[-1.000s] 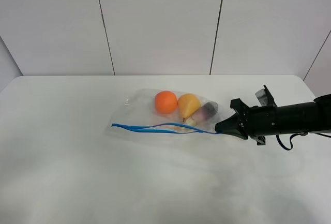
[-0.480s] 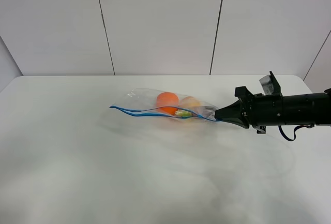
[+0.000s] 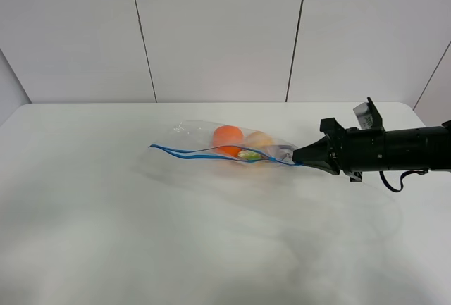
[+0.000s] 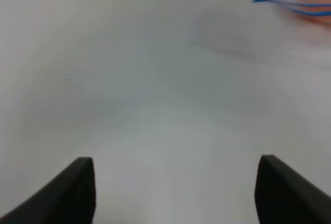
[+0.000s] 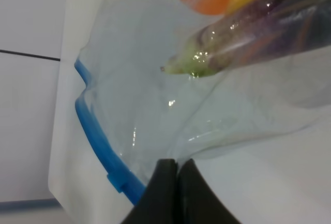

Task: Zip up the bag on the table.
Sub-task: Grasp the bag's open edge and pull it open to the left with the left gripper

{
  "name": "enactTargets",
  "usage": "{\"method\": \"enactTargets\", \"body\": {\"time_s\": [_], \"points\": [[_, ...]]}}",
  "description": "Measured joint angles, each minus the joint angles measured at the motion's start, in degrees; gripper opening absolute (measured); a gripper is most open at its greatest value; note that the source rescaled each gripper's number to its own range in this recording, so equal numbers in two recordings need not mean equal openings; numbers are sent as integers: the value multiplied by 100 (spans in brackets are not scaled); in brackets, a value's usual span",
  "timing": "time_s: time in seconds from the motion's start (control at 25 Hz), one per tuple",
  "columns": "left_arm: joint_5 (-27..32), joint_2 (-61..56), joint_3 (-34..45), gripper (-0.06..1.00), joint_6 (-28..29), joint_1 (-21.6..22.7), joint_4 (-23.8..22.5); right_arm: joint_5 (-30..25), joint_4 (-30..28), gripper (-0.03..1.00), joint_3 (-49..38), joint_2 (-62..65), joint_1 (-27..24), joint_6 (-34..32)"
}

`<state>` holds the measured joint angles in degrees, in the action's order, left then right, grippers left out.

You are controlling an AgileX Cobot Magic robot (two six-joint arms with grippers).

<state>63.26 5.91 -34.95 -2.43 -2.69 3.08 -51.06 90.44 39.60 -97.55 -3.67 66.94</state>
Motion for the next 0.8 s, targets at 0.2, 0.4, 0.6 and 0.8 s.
{"method": "enactTargets", "body": {"time_s": [0.2,0.4,0.6,0.8], "points": [[-895,1172,-489,100,-219,0,170,0,-30,0,0,0,0,0],[-1469,2349,-865,100,-803,0,751,0,-46,0,0,0,0,0],[-2180,3511,-1060,100,-1851,0,1944,0,-46,0,0,0,0,0],[-2488,4613,-1344,100,-2637,0,2797,0,-76,0,0,0,0,0]]}}
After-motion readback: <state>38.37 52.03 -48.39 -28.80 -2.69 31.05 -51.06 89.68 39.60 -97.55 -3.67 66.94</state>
